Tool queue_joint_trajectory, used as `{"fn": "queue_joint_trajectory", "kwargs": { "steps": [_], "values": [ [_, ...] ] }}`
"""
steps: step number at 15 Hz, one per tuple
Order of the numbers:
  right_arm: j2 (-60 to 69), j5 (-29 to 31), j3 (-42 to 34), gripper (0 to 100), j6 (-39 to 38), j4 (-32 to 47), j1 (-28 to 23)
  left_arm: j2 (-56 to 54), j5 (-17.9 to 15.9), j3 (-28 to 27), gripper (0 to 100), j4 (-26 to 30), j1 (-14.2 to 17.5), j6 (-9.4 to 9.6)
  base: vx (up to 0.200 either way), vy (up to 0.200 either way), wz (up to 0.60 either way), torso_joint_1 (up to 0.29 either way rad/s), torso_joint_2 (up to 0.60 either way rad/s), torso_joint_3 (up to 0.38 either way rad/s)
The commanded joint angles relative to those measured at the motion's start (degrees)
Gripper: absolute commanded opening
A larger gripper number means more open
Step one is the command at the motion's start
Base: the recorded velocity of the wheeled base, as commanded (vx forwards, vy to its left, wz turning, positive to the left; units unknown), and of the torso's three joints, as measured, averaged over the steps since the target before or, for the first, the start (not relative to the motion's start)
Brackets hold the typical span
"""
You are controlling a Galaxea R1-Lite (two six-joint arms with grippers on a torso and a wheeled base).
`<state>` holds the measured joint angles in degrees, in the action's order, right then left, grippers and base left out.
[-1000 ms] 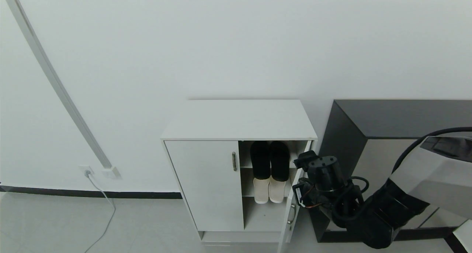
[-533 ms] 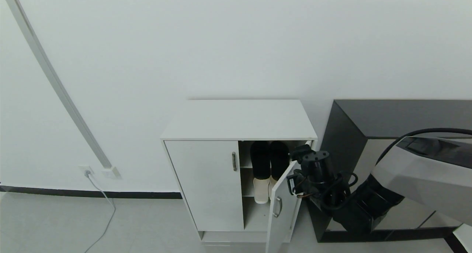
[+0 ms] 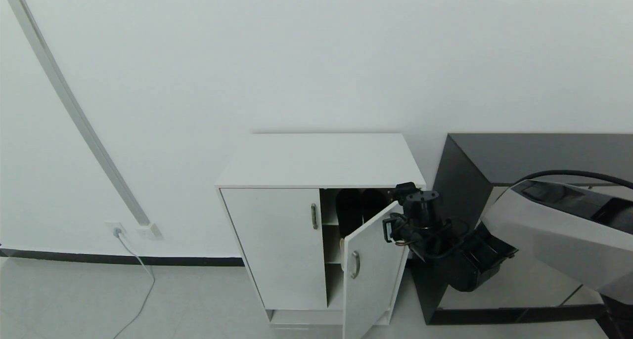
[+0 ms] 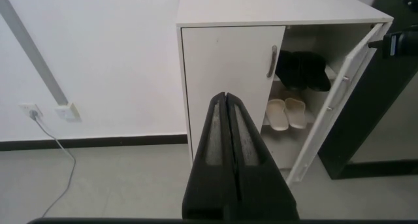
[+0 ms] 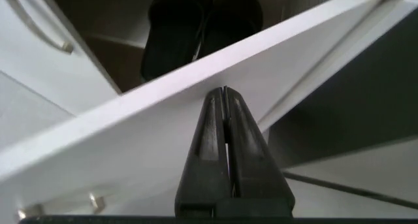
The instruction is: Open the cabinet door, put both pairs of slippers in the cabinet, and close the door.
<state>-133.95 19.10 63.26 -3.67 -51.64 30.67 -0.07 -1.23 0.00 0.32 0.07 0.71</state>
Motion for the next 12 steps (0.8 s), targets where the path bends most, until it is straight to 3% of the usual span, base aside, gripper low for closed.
{"fn": "queue_joint_trajectory", "kwargs": {
  "steps": [1, 12],
  "values": [
    [-2.8, 0.0, 3.5, 0, 0.0, 0.1, -0.9, 0.1, 0.0, 0.0, 0, -0.1, 0.0, 0.0, 0.0, 0.0, 0.0, 0.0, 0.0, 0.0],
    [-9.2, -0.2, 14.1, 0, 0.2, 1.3, -2.5, 0.1, 0.0, 0.0, 0, 0.0, 0.0, 0.0, 0.0, 0.0, 0.0, 0.0, 0.0, 0.0]
  ]
}}
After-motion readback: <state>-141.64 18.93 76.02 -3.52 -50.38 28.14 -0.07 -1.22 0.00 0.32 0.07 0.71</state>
